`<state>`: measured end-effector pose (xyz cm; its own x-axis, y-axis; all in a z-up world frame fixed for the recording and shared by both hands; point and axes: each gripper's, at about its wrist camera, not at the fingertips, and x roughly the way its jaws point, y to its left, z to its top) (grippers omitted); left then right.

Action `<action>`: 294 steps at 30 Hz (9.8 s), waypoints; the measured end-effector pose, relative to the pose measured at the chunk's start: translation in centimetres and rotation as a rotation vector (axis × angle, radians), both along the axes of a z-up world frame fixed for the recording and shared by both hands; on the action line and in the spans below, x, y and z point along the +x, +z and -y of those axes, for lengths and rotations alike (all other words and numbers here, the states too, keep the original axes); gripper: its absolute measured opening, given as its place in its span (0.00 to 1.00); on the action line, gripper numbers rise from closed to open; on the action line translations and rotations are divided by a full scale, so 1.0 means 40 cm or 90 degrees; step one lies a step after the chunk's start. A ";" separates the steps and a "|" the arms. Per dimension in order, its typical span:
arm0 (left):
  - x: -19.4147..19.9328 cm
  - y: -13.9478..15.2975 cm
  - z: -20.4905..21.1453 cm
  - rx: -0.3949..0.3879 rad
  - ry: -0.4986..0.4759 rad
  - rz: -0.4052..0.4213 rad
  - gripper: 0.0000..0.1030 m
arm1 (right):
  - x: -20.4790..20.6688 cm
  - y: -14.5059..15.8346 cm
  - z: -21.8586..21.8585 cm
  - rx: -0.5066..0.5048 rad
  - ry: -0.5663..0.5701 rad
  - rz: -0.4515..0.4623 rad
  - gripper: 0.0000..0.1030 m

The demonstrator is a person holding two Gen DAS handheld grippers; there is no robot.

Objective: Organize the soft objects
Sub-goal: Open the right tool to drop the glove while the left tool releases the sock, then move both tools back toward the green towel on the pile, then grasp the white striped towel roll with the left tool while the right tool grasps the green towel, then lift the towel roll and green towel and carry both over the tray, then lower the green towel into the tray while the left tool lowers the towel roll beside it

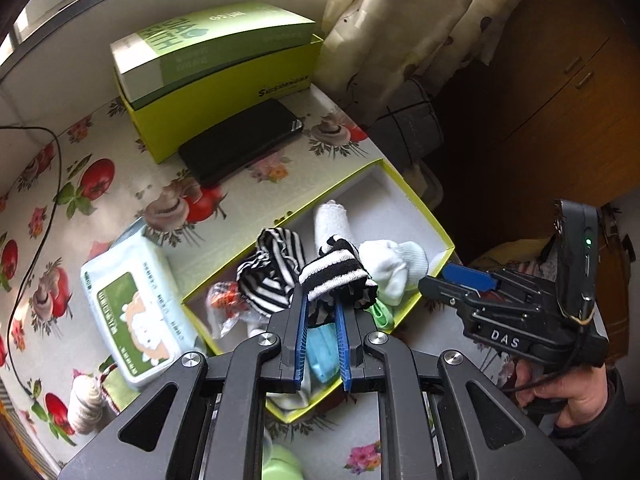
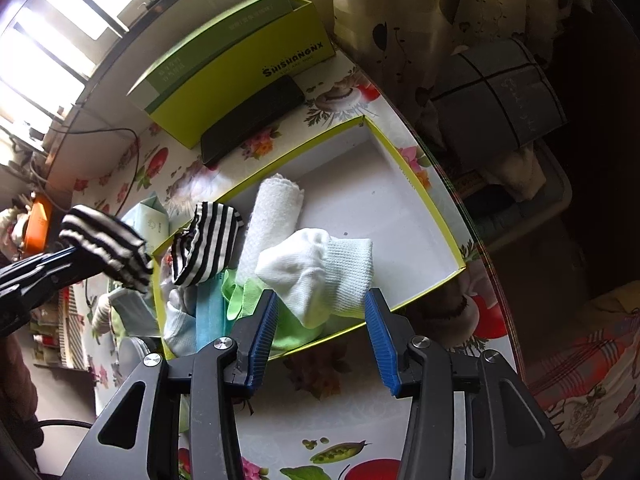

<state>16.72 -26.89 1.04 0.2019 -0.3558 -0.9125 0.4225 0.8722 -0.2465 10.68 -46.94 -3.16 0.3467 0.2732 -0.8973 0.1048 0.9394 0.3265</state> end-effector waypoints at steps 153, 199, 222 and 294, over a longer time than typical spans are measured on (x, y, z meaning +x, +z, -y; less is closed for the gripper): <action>-0.267 -0.275 -0.822 -0.006 0.407 -0.086 0.48 | 0.042 -0.162 -0.962 -0.187 0.457 -0.147 0.45; -0.259 -0.252 -0.744 0.033 0.365 -0.093 0.43 | -0.017 0.099 -0.854 -0.033 0.456 0.020 0.12; -0.207 0.032 -0.532 -0.013 0.263 0.037 0.43 | -0.041 0.208 -0.530 0.018 0.287 0.075 0.12; 0.068 -0.168 0.097 0.012 -0.022 -0.075 0.44 | 0.033 0.014 -0.014 -0.018 0.076 0.003 0.29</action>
<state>19.43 -30.78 -5.67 0.0809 -0.3434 -0.9357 0.4221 0.8622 -0.2799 11.98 -46.37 -2.59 0.3178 0.2884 -0.9032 -0.0106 0.9537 0.3007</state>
